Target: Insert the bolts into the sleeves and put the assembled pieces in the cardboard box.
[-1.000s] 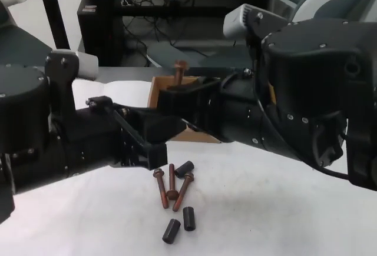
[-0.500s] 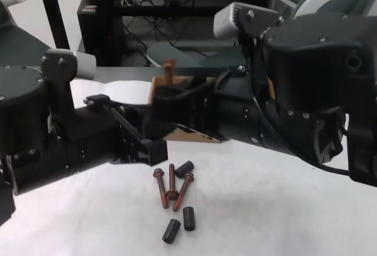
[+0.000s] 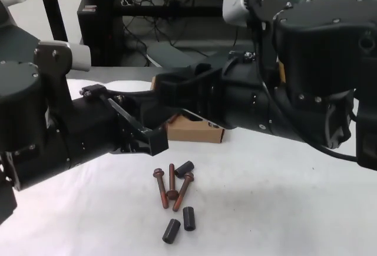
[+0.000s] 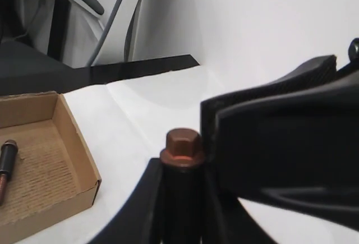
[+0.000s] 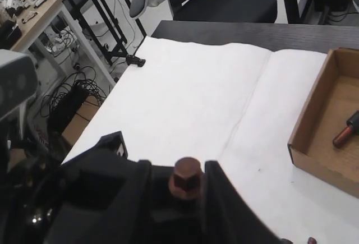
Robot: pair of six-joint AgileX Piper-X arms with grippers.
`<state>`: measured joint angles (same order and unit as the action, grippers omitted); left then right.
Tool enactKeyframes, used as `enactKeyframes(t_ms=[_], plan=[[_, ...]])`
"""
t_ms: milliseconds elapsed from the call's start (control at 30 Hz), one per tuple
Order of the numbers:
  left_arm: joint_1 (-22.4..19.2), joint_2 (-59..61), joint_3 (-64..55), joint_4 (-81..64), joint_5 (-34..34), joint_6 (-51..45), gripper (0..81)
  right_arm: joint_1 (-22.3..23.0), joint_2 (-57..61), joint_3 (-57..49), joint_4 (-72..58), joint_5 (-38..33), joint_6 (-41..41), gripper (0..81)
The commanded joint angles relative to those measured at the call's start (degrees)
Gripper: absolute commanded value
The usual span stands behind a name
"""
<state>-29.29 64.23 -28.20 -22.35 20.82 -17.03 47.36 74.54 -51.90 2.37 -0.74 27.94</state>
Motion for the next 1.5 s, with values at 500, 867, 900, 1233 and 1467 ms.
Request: enactKeyframes(t_ms=[500,867,900,1233,1467], plan=[[0.16,0.75,-4.97,15.08,-4.95,16.61,1.7,-6.07,-10.93,-0.08,24.79,0.74,-7.4,33.6],[1.5,23.52,-30.72,35.45,-5.03,24.83,1.7,-6.38,-13.98,-0.08,43.36,0.74,-9.09,33.6],[1.78,26.02,-32.99,37.16,-4.94,24.83,1.7,-6.38,-14.15,-0.08,44.56,0.74,-9.09,33.6],[3.73,44.29,-55.12,49.44,-5.15,24.83,1.7,-6.38,-14.24,0.27,50.61,2.13,-15.33,33.6],[5.37,52.43,-63.03,52.2,-5.33,24.72,1.7,-6.38,-14.24,3.16,50.61,2.11,-15.54,33.6]])
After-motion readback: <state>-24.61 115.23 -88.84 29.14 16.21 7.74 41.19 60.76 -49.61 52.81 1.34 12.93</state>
